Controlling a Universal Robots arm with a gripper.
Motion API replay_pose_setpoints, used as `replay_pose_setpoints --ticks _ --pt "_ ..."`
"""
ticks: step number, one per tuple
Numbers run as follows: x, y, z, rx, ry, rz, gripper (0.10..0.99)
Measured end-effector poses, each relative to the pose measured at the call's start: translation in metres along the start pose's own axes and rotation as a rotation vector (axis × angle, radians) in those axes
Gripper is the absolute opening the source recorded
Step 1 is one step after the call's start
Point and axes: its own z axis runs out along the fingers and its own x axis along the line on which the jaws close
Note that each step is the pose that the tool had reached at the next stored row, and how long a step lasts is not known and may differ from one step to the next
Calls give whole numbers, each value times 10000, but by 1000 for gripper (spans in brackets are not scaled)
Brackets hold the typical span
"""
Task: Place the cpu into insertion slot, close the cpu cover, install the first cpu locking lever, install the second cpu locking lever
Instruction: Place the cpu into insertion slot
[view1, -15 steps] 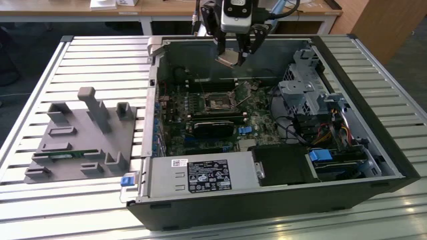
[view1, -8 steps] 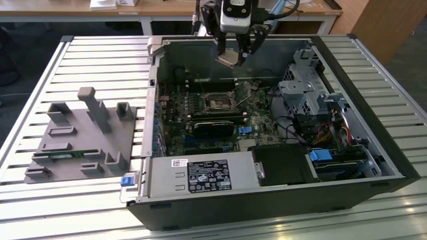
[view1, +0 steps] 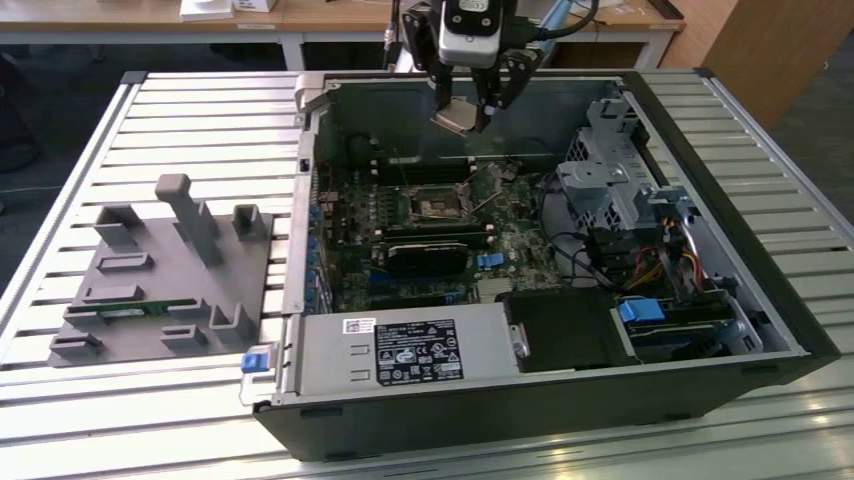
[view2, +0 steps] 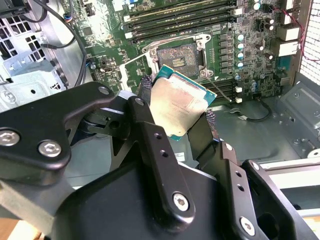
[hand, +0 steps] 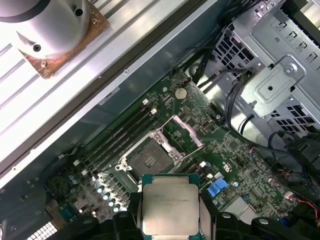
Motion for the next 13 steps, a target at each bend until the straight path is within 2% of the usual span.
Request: replay_pose_setpoints --ticks 13 --pt "0 -1 19 -1 -6 81 541"
